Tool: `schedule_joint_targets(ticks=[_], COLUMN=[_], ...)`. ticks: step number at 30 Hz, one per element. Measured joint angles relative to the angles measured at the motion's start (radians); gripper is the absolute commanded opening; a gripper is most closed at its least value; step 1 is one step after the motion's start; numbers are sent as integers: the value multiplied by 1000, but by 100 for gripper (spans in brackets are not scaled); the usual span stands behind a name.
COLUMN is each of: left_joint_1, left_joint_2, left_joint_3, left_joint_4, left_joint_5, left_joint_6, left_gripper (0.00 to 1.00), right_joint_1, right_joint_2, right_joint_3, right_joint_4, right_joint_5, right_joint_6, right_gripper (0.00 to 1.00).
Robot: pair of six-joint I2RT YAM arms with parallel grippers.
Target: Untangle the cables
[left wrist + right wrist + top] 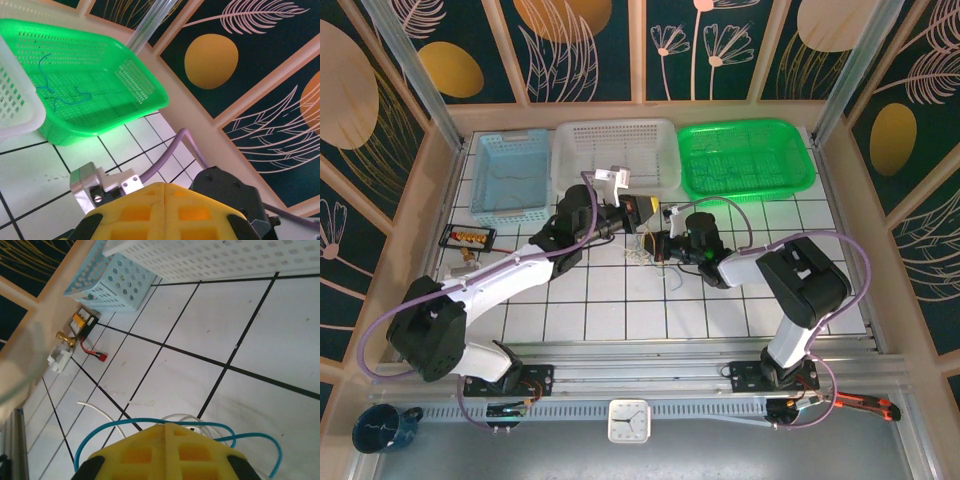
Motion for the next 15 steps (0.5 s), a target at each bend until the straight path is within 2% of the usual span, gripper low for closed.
schedule_joint_targets(ticks=[15], left_joint_1=[0], left_joint_2=[-47], left_joint_3=[187], left_joint_4=[-66], left_joint_5=[-11], left_joint_6=[18], left_gripper=[0], right_joint_1=[0], right_joint_2=[32], right_joint_3=[-15], right_joint_4=[4], right_joint_5=[106], right_joint_6=[5], right_gripper=[0])
